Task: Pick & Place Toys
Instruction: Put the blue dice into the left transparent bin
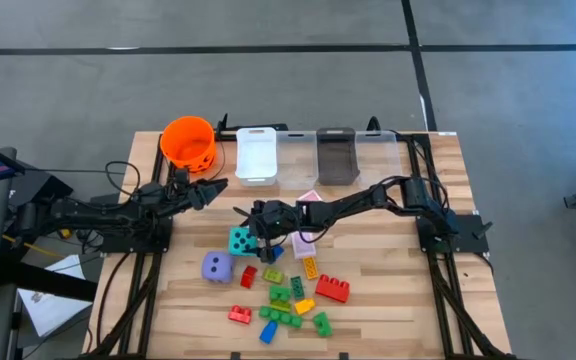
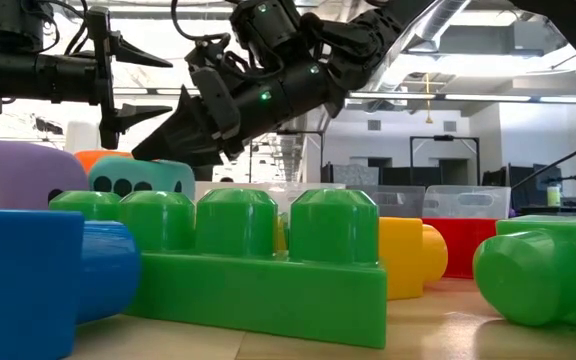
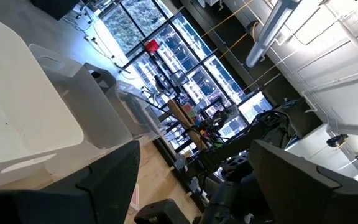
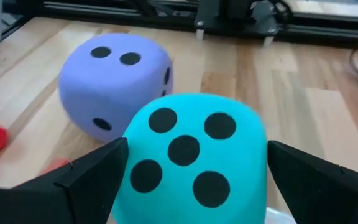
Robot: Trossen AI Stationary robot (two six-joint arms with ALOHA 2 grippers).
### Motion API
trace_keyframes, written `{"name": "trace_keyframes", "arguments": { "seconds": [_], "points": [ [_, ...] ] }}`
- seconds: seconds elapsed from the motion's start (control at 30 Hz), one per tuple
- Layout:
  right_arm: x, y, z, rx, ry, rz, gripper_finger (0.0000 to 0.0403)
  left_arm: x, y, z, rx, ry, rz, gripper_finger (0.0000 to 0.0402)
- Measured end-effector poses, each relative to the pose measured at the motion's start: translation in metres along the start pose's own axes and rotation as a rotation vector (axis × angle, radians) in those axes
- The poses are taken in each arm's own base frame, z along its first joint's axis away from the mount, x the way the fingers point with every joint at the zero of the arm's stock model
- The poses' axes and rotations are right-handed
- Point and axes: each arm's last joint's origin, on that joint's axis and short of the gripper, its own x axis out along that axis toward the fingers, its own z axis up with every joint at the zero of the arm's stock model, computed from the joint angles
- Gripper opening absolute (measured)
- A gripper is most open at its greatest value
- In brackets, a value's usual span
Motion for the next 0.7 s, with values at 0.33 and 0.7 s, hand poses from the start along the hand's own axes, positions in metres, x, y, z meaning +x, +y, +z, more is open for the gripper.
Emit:
{"name": "trace_keyframes", "arguments": {
  "seconds": [0.33,0.7],
  "points": [
    [0.0001,0.001,-0.0045,0.043,0.04,0.037,0.0376,0.0,0.0,0.0,0.0,0.001,0.0,0.0298],
    [-0.0009,0.0012,0.0012,0.033,-0.028,0.066,0.0376,0.0,-0.0001,-0.0001,0.0,0.004,-0.003,0.0298]
  ]
}}
